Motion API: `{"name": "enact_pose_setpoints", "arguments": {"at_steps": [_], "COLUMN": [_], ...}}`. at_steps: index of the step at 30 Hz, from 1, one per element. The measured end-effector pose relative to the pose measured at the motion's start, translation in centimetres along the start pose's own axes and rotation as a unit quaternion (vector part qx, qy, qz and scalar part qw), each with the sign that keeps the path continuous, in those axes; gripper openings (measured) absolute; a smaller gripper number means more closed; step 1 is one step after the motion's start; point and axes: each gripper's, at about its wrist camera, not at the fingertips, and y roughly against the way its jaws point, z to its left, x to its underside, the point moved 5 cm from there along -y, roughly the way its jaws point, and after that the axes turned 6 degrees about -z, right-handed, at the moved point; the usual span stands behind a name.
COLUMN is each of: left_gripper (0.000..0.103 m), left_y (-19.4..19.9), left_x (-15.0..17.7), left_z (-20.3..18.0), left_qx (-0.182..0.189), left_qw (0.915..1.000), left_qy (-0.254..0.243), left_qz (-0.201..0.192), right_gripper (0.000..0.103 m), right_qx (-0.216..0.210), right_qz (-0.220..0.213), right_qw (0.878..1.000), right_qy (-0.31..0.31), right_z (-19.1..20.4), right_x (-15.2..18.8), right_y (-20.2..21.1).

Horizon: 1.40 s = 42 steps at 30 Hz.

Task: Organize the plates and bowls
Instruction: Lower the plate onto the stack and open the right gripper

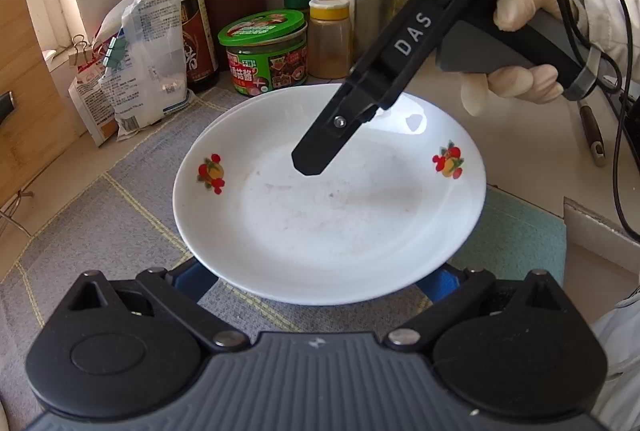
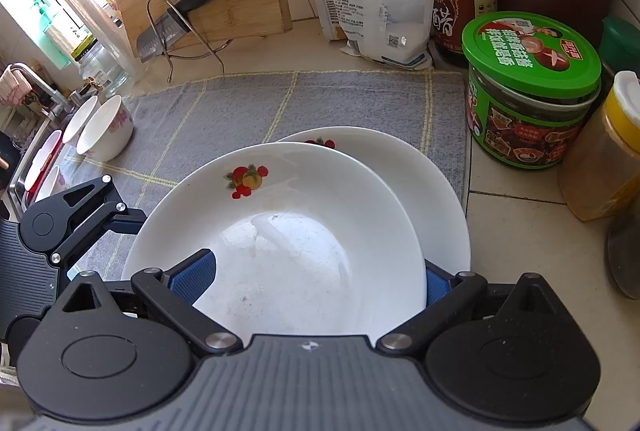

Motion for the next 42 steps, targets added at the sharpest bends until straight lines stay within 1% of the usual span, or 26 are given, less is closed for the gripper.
{"name": "enact_pose_setpoints", "arguments": {"at_steps": [18, 42], "left_gripper": [0.101, 0.1], "left_y": [-0.5, 0.1], "left_x": [-0.3, -0.3], "left_z": [0.3, 0.4], "left_qx": [0.003, 0.003], "left_qw": [0.9998, 0.9999], "left_qy": [0.006, 0.004], "left_qz": [0.02, 0.016], "right_gripper": [0.103, 0.103], "right_qx": [-0.003, -0.004], "right_qz": [0.003, -0.002], "right_qw": [1.0, 1.0], "right_qy": [-0.008, -0.014], "right_z": [-0.8, -1.3], "right_x": [-0.2, -0.4], "right_y": [-0.3, 0.3]}}
